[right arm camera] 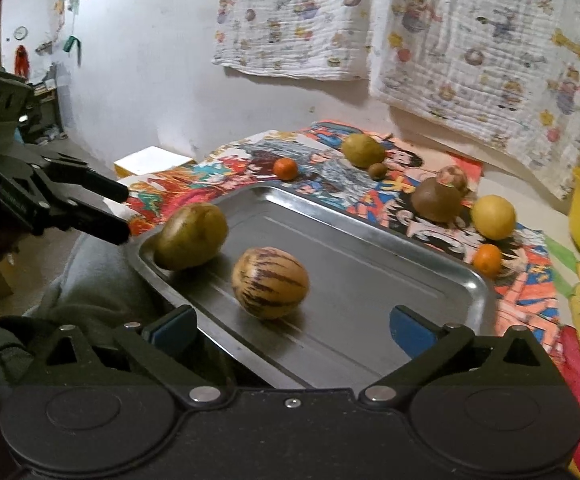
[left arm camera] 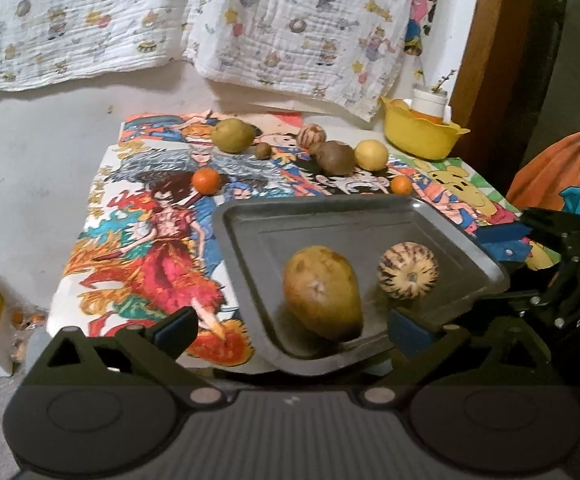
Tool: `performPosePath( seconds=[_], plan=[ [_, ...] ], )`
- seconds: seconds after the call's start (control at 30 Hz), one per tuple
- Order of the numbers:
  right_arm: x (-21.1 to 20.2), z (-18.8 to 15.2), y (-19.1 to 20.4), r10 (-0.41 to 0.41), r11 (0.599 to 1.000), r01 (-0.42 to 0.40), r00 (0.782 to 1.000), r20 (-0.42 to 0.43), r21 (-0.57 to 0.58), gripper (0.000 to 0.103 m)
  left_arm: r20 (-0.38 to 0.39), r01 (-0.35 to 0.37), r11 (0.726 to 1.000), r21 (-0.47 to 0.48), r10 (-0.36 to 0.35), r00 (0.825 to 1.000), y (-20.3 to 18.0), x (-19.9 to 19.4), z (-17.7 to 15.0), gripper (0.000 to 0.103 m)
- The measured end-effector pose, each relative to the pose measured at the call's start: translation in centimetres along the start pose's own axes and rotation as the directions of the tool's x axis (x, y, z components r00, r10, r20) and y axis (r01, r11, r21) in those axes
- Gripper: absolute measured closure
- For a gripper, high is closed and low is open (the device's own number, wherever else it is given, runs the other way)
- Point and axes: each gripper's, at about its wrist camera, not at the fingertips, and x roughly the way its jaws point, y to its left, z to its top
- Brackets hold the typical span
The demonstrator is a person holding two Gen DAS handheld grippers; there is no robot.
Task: Organize fruits
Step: 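Reach the right tool to the brown kiwi while the left tool reaches a small orange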
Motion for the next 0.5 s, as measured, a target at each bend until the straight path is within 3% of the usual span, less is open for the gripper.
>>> performPosePath(
  seconds=[0.5],
  plan=[
    [1.5, 2.4, -3.9, -0.088, 0.995, 0.087, 0.996, 0.019, 0.054, 0.001, 0.026, -0.105, 0.991, -0.086, 0.107, 0.994, 4.5, 0.2, 3.4, 0.0]
  ],
)
